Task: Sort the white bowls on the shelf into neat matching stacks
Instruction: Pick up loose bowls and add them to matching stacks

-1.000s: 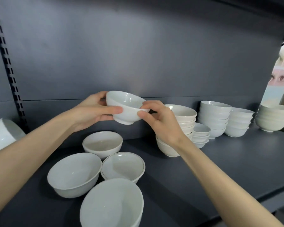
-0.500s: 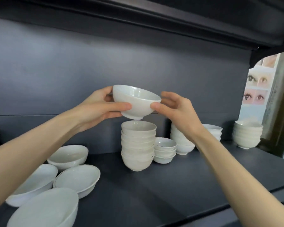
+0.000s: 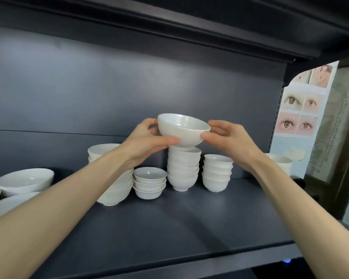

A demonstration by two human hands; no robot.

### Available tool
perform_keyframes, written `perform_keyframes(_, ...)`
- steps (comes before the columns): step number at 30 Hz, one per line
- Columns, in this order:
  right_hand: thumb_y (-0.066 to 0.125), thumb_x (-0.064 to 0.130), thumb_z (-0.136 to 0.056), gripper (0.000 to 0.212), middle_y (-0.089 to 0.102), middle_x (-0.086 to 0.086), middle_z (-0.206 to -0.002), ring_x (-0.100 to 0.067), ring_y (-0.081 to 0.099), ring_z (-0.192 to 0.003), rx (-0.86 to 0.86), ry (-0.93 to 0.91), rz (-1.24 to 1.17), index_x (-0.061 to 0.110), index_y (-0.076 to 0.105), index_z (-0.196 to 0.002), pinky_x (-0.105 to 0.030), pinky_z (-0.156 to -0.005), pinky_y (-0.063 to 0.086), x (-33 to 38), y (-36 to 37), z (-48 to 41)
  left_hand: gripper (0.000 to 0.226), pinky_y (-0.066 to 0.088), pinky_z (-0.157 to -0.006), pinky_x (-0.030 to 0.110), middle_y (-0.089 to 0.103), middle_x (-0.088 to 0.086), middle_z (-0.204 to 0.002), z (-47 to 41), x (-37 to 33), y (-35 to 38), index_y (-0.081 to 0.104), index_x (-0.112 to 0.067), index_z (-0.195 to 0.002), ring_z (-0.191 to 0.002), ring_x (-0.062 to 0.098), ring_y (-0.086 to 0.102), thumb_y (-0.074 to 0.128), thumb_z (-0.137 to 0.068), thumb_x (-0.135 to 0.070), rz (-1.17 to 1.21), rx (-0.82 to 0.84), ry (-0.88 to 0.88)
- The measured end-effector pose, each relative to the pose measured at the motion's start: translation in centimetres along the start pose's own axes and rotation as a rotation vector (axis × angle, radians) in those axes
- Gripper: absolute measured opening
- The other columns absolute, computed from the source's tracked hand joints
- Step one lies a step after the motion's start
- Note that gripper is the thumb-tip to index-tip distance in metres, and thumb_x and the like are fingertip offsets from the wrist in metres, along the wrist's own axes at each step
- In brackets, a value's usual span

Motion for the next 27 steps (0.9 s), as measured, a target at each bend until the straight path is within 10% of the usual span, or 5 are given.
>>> perform_keyframes(12, 0.081, 0.033, -0.072, 0.078, 0.063, 0.000, -0.125, -0.014, 0.063, -0.111, 0.033, 0.088, 0.004, 0.009, 0.046, -0.137, -0.033, -0.101, 0.048, -9.2, -3.8, -8.7, 0.073, 0.054, -0.080, 0.021, 0.066, -0.002, -0.109, -9.1, 6.5, 2.4, 0.047, -0.018, -0.126, -0.093, 0.005, 0.067, 0.084, -0.065, -0.002, -0.210, -0.129, 0.091)
perform_keyframes(17, 0.080, 0.024, -0.074, 0.036, 0.070, -0.002, -0.109, -0.014, 0.069, -0.099, 0.090, 0.096, 0.001, 0.017, 0.064, -0.106, -0.032, -0.096, 0.052, -12.1, -3.0, -12.5, 0.071, 0.053, -0.082, 0.020, 0.063, -0.004, -0.114, -12.1, 8.8, 1.0, 0.050, -0.018, -0.125, -0.100, 0.006, 0.064, 0.085, -0.065, -0.006, -0.299, -0.176, 0.106)
perform_keyframes(27, 0.079, 0.020, -0.076, 0.020, 0.075, 0.003, -0.097, -0.006, 0.069, -0.092, 0.254, 0.069, -0.039, 0.021, 0.071, -0.094, -0.020, -0.087, 0.053, -16.6, -2.2, -15.8, 0.071, 0.046, -0.075, 0.006, 0.060, -0.018, -0.113, -12.9, 12.1, 1.0, 0.051, -0.029, -0.122, -0.095, -0.019, 0.056, 0.087, -0.063, -0.012, -0.413, -0.246, 0.064)
Point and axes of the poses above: each hand's wrist, its own z-axis away from the middle knuckle, its own y-axis out of the palm, x = y × z, the point moved 10 cm from there along -z, towards the middle knuckle
